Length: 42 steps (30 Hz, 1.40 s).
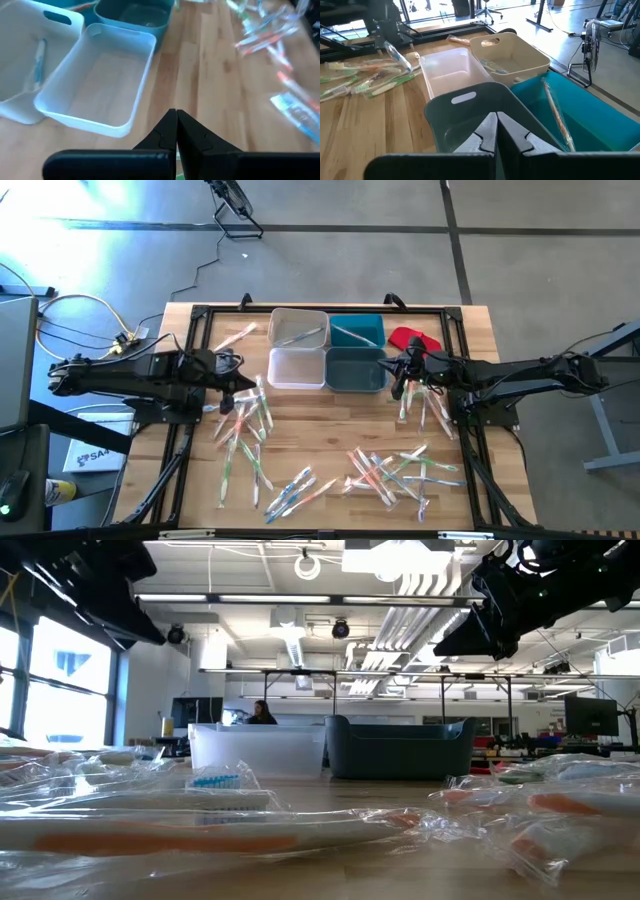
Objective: Pick & Place Toothbrushes
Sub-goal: Put the blue toothbrush into the white bin
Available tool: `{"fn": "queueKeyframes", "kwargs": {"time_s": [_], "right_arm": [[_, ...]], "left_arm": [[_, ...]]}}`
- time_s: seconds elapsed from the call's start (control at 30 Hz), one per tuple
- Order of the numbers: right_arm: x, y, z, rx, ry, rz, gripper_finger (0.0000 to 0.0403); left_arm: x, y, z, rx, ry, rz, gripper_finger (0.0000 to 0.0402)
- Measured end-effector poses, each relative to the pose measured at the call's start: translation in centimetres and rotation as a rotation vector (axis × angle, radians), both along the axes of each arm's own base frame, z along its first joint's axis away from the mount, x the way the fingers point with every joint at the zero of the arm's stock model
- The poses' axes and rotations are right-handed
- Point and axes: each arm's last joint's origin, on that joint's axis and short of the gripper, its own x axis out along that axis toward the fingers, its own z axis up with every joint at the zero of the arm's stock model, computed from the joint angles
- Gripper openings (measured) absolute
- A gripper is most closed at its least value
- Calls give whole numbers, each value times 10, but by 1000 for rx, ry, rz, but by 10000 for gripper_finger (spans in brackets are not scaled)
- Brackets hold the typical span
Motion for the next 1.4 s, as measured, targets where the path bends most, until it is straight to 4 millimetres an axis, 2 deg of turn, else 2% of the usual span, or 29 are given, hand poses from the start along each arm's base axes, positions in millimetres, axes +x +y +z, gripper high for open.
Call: {"fn": "queueKeyframes", "kwargs": {"time_s": [0.57,0.73,1.0,1.23,1.4], "right_arm": [[0,0,0,0,-1,0,2],[0,0,0,0,0,0,2],[0,0,0,21,-10,-10,2],[0,0,0,22,-11,-11,2],[0,0,0,22,-11,-11,2]], "left_arm": [[1,0,1,-66,-23,36,0],[3,0,-4,-66,37,36,0],[17,-1,-19,-79,179,-16,0],[18,0,-25,-155,405,50,0],[27,1,-26,-144,458,61,0]]}}
